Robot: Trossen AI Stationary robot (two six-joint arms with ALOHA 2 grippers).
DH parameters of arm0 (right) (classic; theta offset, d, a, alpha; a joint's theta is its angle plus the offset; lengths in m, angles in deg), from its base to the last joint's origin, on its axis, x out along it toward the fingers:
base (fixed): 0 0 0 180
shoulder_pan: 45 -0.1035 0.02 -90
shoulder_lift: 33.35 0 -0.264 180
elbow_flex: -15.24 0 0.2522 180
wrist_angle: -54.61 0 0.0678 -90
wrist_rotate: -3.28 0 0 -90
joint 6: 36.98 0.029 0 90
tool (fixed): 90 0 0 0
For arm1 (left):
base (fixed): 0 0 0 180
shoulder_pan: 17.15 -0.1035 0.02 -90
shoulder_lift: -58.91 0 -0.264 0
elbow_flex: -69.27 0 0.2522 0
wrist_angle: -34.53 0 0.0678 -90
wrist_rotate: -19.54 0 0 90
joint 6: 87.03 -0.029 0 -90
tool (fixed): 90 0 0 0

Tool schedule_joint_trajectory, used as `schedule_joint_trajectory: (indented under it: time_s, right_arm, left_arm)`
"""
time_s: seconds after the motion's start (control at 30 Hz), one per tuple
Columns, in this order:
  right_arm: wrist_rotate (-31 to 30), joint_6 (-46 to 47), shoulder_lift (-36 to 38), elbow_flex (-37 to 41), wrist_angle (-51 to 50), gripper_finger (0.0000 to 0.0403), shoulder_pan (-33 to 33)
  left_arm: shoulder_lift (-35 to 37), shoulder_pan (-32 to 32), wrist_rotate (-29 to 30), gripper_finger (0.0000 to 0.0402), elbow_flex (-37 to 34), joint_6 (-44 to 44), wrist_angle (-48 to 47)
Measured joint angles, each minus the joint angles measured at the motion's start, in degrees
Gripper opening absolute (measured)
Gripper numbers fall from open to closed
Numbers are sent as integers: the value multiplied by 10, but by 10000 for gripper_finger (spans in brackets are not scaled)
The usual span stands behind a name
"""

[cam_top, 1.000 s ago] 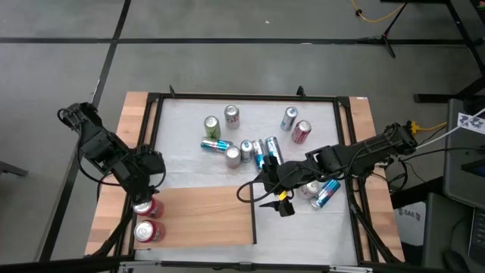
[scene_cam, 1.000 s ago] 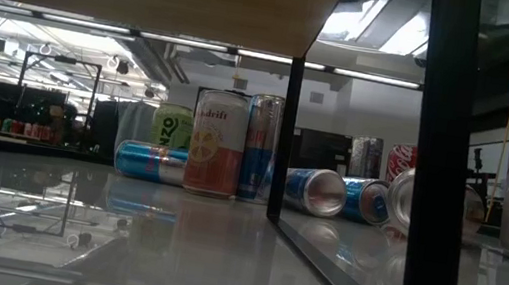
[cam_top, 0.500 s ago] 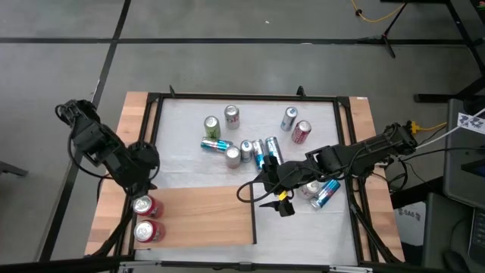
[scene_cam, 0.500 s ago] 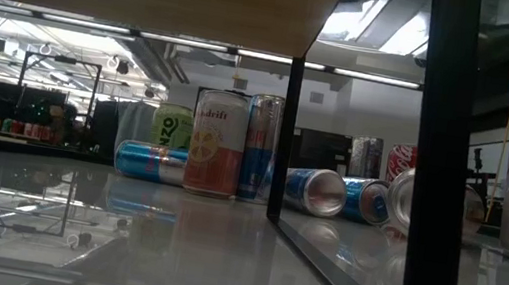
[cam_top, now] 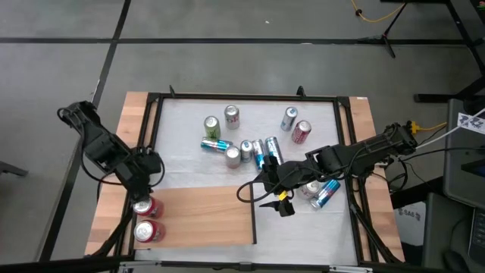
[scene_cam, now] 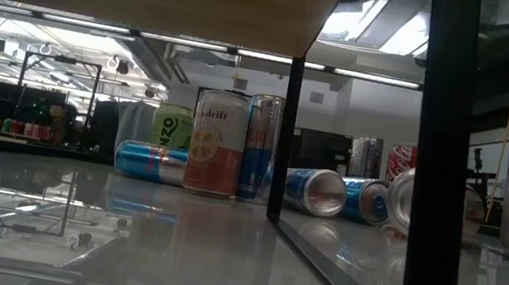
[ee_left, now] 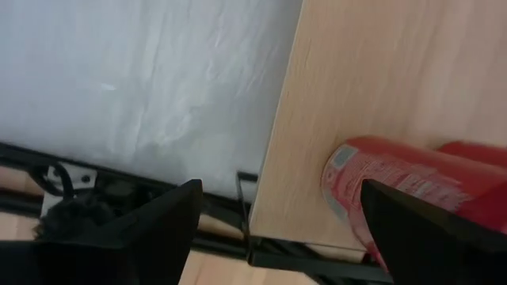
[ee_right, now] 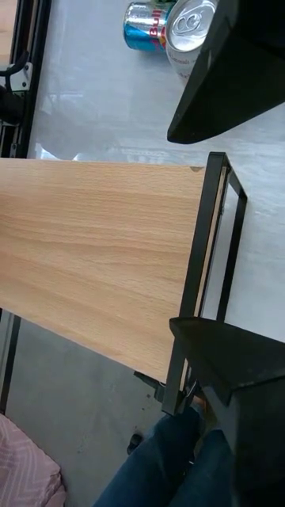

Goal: Place canned beverage on shelf
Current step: Put the orange soda can on the shelf aligned with the orange soda can

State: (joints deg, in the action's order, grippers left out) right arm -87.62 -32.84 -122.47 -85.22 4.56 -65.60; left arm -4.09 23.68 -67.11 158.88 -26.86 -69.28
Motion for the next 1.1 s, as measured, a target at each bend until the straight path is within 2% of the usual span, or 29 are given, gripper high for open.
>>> schedule_joint_trajectory:
  time_s: [0.53, 0.77, 0.93, 1.1]
  right_arm:
    - [0, 0, 0, 0, 0, 365, 0]
    - [0, 0, 0, 0, 0, 365, 0]
    - [0, 0, 0, 0, 0, 365, 0]
    - [-1, 0, 0, 0, 0, 365, 0]
  left_arm:
    - [-4, 3, -14, 334, -2, 12, 46]
    - [-6, 29, -18, 334, -2, 35, 68]
    - [-6, 43, -4, 334, -2, 61, 67]
    - [-6, 45, 33, 334, -2, 70, 67]
